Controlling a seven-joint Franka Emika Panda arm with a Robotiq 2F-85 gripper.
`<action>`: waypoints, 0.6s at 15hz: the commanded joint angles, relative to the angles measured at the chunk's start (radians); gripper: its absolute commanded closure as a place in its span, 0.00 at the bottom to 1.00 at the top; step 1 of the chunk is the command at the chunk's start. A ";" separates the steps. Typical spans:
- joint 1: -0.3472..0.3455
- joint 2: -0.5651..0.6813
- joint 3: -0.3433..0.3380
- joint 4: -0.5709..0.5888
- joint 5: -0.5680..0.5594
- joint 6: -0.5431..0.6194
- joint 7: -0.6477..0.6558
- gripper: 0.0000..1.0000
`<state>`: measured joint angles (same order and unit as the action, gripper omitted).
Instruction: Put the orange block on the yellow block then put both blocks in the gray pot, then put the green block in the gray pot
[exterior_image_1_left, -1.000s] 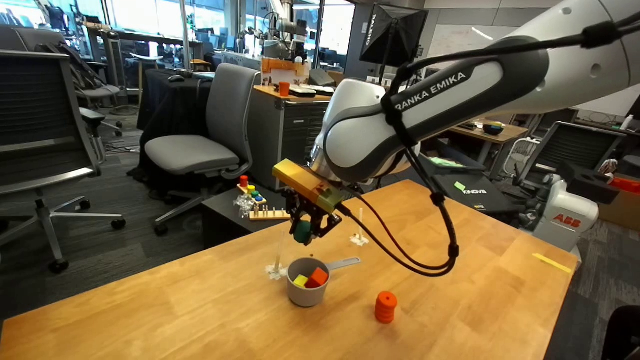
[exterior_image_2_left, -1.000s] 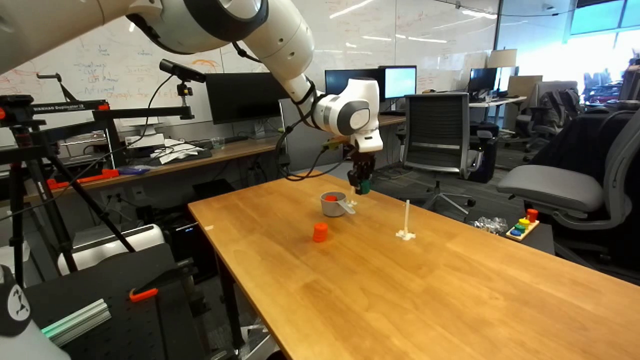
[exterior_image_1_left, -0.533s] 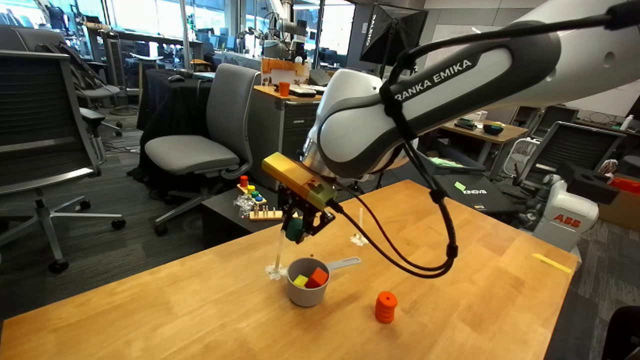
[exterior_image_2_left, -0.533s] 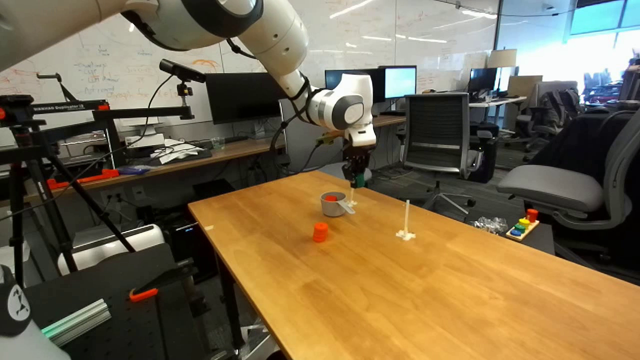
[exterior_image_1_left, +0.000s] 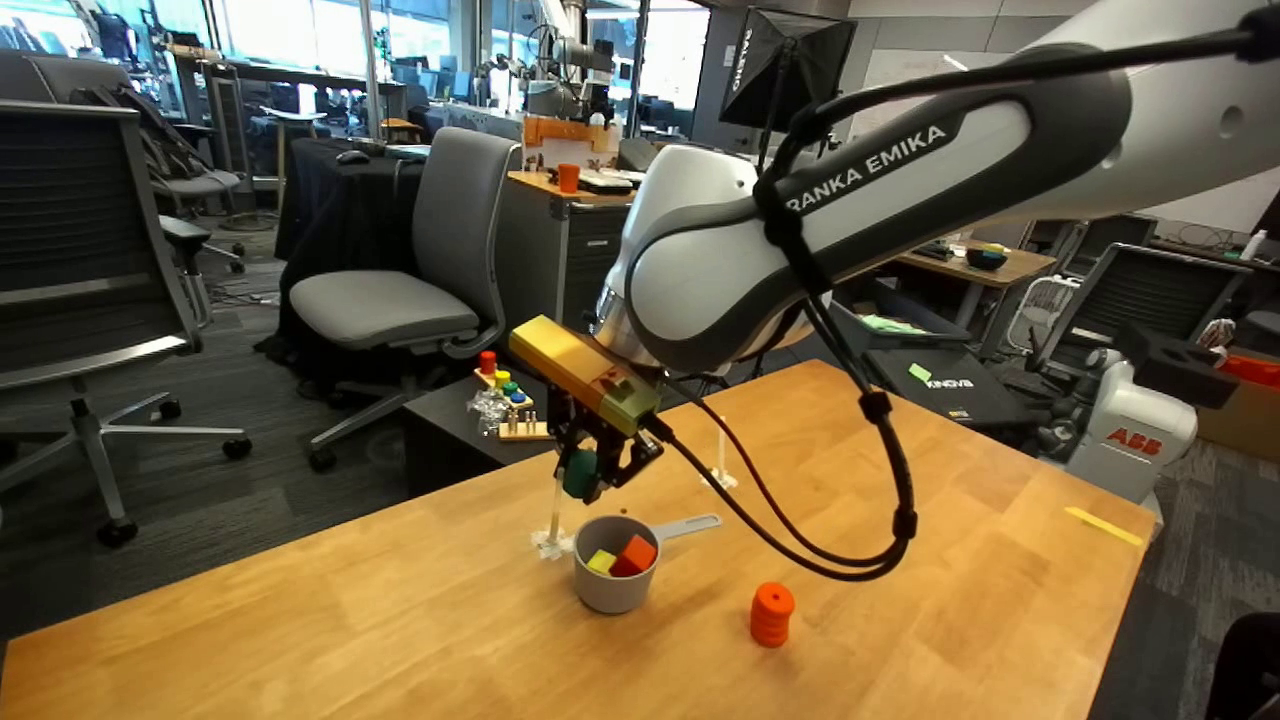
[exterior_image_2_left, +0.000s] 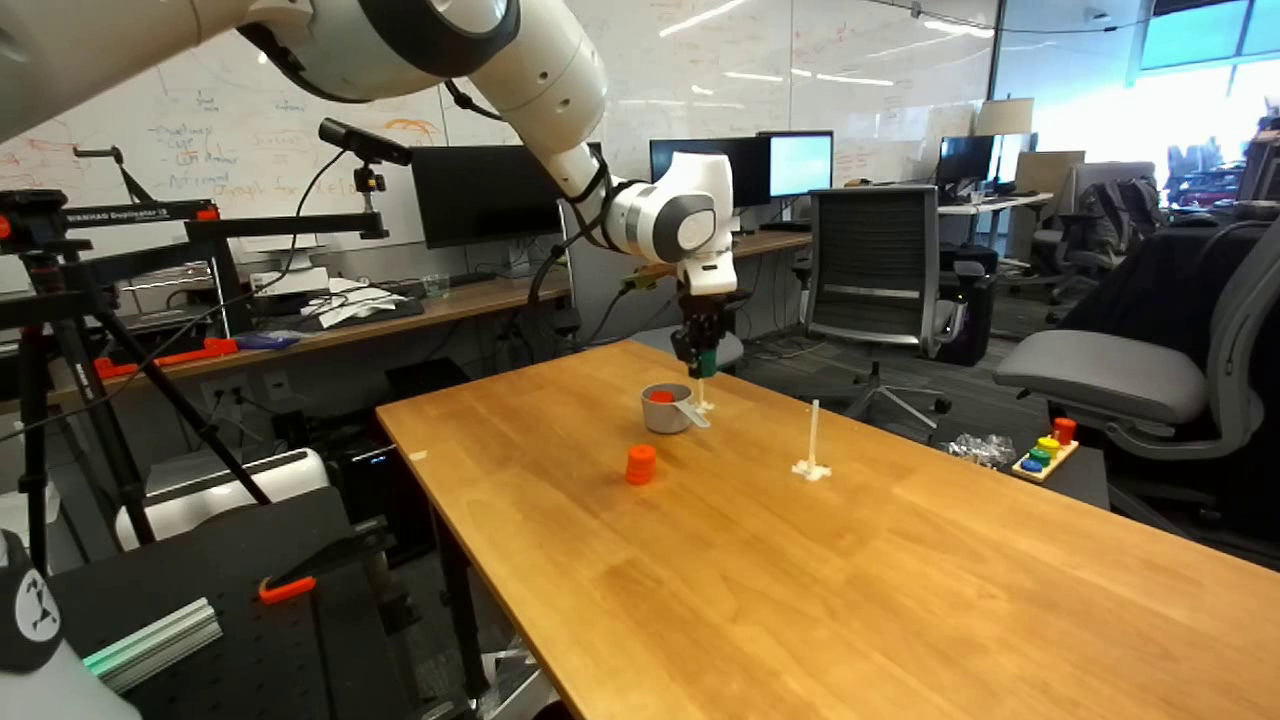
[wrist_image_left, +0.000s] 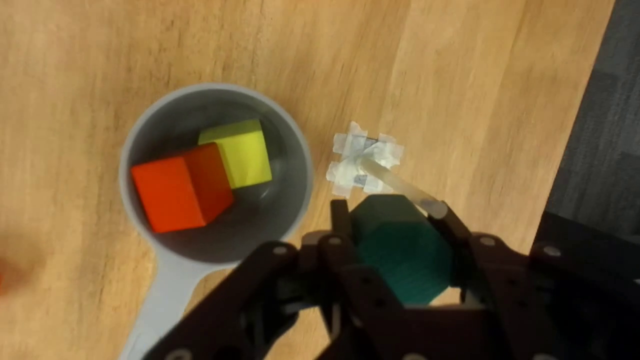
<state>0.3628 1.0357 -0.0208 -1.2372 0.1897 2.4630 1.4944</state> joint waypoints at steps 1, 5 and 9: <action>0.017 -0.030 0.005 -0.045 -0.015 0.020 0.054 0.83; 0.027 -0.038 0.006 -0.075 -0.018 0.037 0.071 0.83; 0.029 -0.050 0.008 -0.107 -0.016 0.064 0.080 0.83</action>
<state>0.3870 1.0321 -0.0208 -1.2739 0.1858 2.4909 1.5414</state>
